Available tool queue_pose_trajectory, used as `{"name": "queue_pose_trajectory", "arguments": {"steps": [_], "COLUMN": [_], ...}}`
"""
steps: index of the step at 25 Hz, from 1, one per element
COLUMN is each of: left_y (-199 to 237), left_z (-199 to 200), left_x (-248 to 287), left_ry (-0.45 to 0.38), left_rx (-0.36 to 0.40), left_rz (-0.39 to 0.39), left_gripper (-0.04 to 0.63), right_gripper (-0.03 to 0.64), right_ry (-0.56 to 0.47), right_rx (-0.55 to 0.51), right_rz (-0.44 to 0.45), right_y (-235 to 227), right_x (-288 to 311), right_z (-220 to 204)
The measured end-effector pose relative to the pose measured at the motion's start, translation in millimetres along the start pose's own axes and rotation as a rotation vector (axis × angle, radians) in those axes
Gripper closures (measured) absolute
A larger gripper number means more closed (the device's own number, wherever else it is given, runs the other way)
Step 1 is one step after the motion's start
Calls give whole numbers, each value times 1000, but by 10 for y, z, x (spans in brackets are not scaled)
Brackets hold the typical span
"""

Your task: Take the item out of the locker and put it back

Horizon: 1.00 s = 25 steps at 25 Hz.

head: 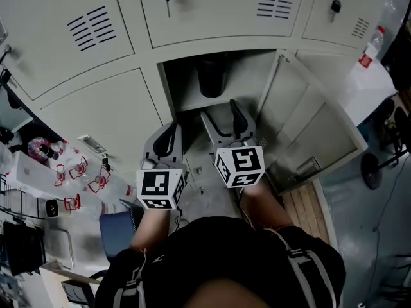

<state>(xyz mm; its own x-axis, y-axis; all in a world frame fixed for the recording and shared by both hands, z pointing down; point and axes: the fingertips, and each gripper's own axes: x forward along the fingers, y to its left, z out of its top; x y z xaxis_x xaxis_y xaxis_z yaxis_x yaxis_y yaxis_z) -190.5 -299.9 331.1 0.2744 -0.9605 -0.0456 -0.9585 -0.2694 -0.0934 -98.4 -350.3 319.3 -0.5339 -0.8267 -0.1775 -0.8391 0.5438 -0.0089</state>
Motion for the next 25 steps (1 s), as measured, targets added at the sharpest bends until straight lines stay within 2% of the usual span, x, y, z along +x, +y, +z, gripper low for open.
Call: {"name": "queue_pose_trajectory", "arguments": {"steps": [3,5,16,25], "left_y": [33,61,171,249], "left_z": [-10,-17,-71,-89], "left_x": [-10,-24,-148,-241], "left_ry": [0,1,8,3], "left_rx": [-3,-6,-20,-33], "left_rz": [8,17,58,70], "left_gripper": [583,584,584,584], "right_gripper": [236,222,206,211], "right_ry": [-1,5,78,213], "right_rx": [-13,-19,-41,-57], "right_rz": [-20,-23,-53,-111], "right_y": [-62,-99,-284,-383], "right_x": [115,206,813,1160], "right_z": [44,76,244,24]}}
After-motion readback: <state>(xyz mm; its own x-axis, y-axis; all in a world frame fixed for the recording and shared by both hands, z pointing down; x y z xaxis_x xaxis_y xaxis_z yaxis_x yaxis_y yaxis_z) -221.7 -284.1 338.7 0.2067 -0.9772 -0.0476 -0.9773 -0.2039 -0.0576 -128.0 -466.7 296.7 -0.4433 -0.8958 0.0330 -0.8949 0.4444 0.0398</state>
